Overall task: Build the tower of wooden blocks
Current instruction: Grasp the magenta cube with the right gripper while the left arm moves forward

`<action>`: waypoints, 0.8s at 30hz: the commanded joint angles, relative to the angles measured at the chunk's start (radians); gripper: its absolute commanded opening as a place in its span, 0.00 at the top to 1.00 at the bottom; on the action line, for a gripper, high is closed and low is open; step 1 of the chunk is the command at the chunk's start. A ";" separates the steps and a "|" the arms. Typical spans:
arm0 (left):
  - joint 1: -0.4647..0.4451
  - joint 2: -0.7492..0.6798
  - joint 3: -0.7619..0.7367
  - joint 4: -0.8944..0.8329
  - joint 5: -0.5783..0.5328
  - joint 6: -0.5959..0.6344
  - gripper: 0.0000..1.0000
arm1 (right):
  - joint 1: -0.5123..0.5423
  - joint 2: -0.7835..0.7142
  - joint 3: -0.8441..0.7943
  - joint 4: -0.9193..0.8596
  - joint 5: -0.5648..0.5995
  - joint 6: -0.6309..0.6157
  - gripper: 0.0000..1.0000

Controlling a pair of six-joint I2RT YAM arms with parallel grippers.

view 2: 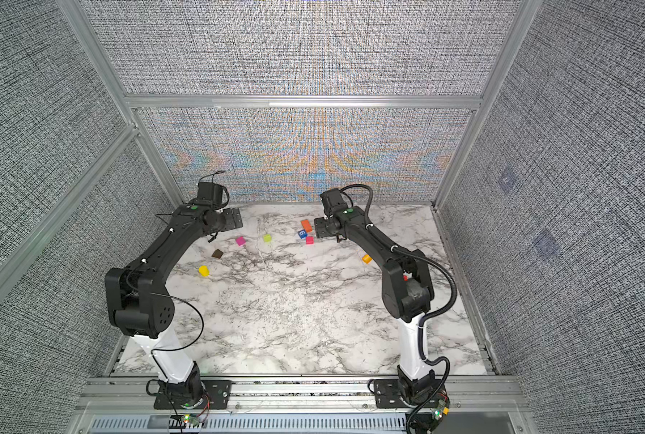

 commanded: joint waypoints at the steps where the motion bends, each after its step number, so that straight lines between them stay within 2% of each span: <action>1: -0.036 -0.003 -0.049 0.103 -0.071 -0.047 0.01 | 0.013 0.058 0.070 -0.081 0.007 -0.014 0.34; 5: -0.070 0.017 -0.075 0.147 -0.083 -0.006 0.01 | 0.014 0.140 0.172 -0.129 -0.009 -0.017 0.34; 11: -0.071 0.041 -0.062 0.146 -0.062 -0.003 0.01 | 0.032 0.262 0.347 -0.197 0.006 -0.019 0.34; 17: -0.071 0.027 -0.100 0.191 -0.052 0.006 0.01 | 0.043 0.397 0.556 -0.301 0.010 -0.013 0.40; 21: -0.070 0.045 -0.079 0.131 -0.107 -0.025 0.01 | 0.046 0.436 0.581 -0.302 0.012 0.006 0.40; 24: -0.070 0.053 -0.083 0.134 -0.103 -0.019 0.01 | 0.051 0.467 0.607 -0.305 0.010 0.017 0.40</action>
